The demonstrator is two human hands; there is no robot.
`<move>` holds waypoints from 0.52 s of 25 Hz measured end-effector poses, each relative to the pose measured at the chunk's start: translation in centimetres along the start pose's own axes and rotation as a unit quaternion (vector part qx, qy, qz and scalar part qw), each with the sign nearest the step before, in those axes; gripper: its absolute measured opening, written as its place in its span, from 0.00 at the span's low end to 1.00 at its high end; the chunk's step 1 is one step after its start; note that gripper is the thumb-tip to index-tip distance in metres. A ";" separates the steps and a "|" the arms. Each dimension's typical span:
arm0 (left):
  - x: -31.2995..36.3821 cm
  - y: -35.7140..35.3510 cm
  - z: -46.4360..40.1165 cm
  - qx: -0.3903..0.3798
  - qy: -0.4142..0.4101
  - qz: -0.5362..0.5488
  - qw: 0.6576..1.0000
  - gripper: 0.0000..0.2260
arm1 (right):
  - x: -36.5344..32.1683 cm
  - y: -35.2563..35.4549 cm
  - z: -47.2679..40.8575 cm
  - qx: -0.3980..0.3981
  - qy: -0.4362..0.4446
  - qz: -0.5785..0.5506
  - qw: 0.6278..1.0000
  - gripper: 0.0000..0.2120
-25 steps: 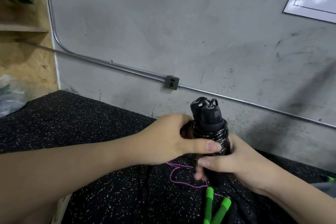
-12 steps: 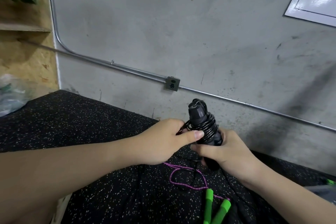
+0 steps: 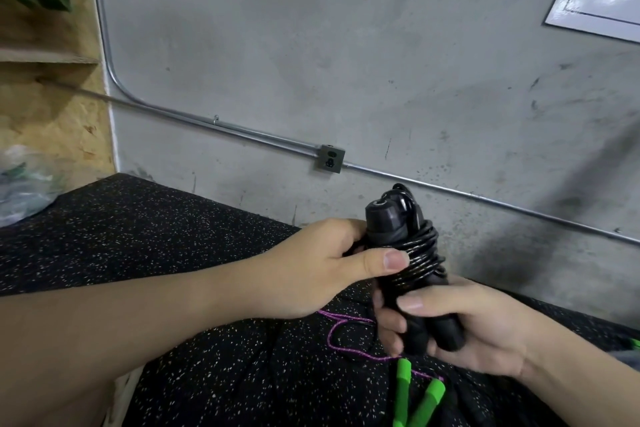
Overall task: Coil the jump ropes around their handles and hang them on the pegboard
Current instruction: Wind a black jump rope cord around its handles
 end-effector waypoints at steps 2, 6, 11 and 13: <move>-0.4 0.0 -0.1 0.018 -0.006 0.004 1.000 0.23 | -0.2 0.1 0.0 0.044 0.021 0.055 0.997 0.11; -2.4 0.6 0.1 0.098 0.060 -0.121 0.986 0.40 | -0.9 0.8 0.7 0.190 0.050 0.277 0.940 0.10; -1.3 -0.3 0.2 0.149 -0.027 -0.139 0.979 0.32 | -1.5 1.7 1.1 0.302 0.046 0.351 0.885 0.14; -1.0 -1.1 0.2 0.163 -0.044 -0.146 0.975 0.28 | -1.7 2.2 1.2 0.339 0.056 0.356 0.869 0.16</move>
Point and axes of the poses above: each hand's wrist, its own z-axis away from the middle knuckle, its own y-axis out of the back of the hand, x = y × z, the point moved 4 cm from there along -z, towards the middle knuckle, and after that the axes turned 10 degrees about z, right-handed, at the moved point
